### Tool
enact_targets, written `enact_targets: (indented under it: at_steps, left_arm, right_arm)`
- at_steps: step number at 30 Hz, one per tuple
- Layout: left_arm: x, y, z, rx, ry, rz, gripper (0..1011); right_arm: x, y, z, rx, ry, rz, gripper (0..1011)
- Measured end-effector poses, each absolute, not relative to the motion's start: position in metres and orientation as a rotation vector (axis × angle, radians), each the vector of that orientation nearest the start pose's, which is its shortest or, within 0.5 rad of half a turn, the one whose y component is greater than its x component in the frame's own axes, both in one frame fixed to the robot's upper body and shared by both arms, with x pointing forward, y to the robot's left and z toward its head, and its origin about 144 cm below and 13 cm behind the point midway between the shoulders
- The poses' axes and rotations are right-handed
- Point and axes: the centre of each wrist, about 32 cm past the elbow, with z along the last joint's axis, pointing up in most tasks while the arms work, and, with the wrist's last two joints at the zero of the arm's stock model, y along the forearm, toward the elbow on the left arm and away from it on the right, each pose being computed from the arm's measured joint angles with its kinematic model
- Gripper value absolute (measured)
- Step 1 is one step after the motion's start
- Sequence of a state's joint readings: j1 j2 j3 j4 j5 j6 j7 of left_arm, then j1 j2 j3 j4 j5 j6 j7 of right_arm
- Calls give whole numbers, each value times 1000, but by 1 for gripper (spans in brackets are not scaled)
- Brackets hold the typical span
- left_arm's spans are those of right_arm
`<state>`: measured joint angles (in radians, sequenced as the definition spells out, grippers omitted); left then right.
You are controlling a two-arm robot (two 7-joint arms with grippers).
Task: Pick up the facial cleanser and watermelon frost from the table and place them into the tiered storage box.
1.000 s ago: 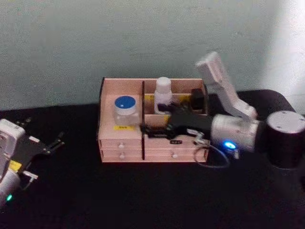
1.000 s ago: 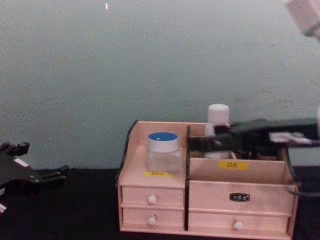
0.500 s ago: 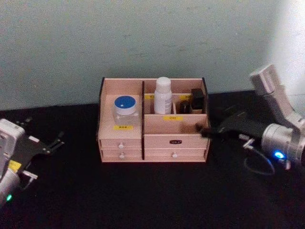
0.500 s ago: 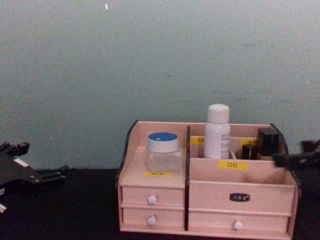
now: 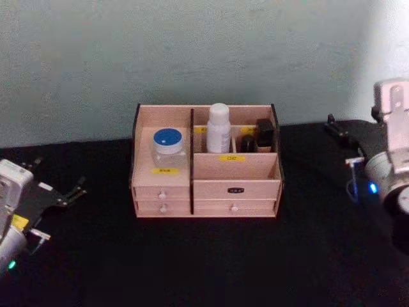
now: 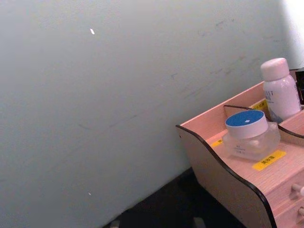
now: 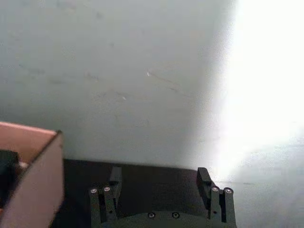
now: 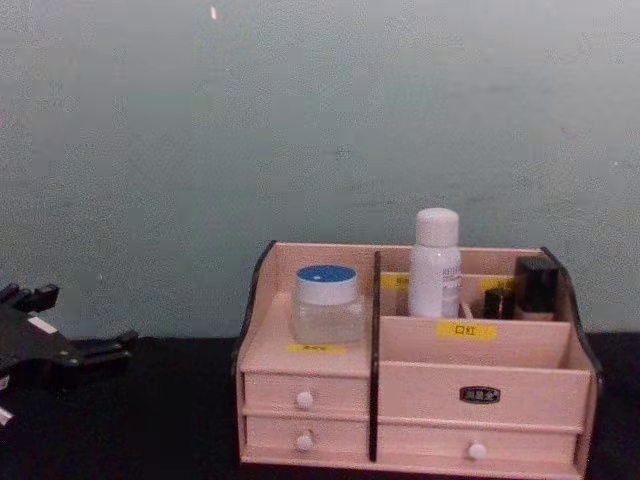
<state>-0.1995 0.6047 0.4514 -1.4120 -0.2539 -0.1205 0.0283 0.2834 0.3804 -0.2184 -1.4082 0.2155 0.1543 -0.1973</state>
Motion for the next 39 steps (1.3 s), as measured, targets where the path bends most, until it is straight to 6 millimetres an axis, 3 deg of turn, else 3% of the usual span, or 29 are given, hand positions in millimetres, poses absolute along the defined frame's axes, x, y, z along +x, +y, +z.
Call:
enact_targets:
  at_steps: [10,39]
  left_arm:
    - [489,310,1140,304,-285,1248,1002]
    - [489,310,1140,304,-285,1248,1001]
  right_arm:
    - [539,-277,1154,-313,-107,-1677,1002]
    - [542,-278,1153,-312,-104,-1680,1002]
